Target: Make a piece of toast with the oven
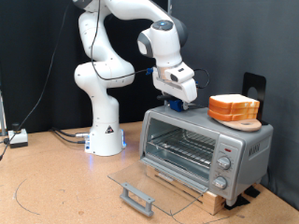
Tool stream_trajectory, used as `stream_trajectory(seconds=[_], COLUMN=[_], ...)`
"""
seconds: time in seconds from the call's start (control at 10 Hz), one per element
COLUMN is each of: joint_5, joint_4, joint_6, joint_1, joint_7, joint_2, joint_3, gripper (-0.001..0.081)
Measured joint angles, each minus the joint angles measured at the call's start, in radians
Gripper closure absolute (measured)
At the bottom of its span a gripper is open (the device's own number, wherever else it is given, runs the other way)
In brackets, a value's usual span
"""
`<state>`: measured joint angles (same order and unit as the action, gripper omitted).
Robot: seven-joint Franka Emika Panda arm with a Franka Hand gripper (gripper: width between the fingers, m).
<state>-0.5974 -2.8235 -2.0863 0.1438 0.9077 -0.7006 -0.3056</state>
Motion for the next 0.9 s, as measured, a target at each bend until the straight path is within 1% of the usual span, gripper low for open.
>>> stream_trajectory(seconds=[0.2,0.3,0.4,0.5,0.6,0.9], joint_5=[-0.01,-0.013,-0.015,-0.015,-0.015,-0.015], joint_4=[0.002,0.003,0.003,0.003,0.002,0.003], joint_6=[-0.008,-0.008,-0.008,-0.008,-0.007,-0.007], joint_1=[0.0,0.0,-0.001,-0.003,-0.007,-0.018], joint_7=[0.0,0.0,-0.001,-0.003,-0.003,-0.003], joint_2=[0.0,0.0,0.0,0.001,0.003,0.018], joint_3=[0.0,0.0,0.001,0.001,0.001,0.002], gripper=[-0.0001,0.0119,0.0258,0.0258,0.0393,0.0411])
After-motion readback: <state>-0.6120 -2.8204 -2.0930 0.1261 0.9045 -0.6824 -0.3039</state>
